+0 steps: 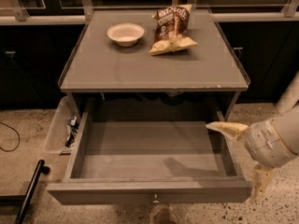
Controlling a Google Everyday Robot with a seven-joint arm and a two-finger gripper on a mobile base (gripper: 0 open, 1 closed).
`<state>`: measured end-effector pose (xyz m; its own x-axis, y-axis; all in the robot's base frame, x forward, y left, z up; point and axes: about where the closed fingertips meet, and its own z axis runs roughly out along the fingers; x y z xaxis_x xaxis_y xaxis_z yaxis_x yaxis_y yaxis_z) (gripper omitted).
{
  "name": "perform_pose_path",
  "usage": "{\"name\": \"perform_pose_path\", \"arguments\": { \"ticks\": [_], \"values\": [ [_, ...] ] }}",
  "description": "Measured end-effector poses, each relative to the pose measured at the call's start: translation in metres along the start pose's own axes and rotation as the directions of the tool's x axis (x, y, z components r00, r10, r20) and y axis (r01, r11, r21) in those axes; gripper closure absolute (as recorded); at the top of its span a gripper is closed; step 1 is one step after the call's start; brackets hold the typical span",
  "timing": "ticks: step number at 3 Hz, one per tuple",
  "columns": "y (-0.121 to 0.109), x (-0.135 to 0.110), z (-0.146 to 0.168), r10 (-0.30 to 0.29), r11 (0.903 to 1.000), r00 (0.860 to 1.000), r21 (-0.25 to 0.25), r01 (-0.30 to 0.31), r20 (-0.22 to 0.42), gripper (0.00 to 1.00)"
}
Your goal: Open top drawer
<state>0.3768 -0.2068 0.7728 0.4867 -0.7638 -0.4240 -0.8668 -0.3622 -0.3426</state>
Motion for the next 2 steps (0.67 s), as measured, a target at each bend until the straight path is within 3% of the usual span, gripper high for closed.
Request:
{"name": "perform_pose_path", "arguments": {
  "ticks": [1, 2],
  "values": [
    [-0.0422, -0.0239, -0.0281, -0.060, 0.9979, 0.998, 0.022, 0.060, -0.029, 0.00],
    [-0.0472, -0.0253, -0.0312, -0.066, 0.9973, 0.997, 0.030, 0.067, -0.033, 0.00]
  ]
}}
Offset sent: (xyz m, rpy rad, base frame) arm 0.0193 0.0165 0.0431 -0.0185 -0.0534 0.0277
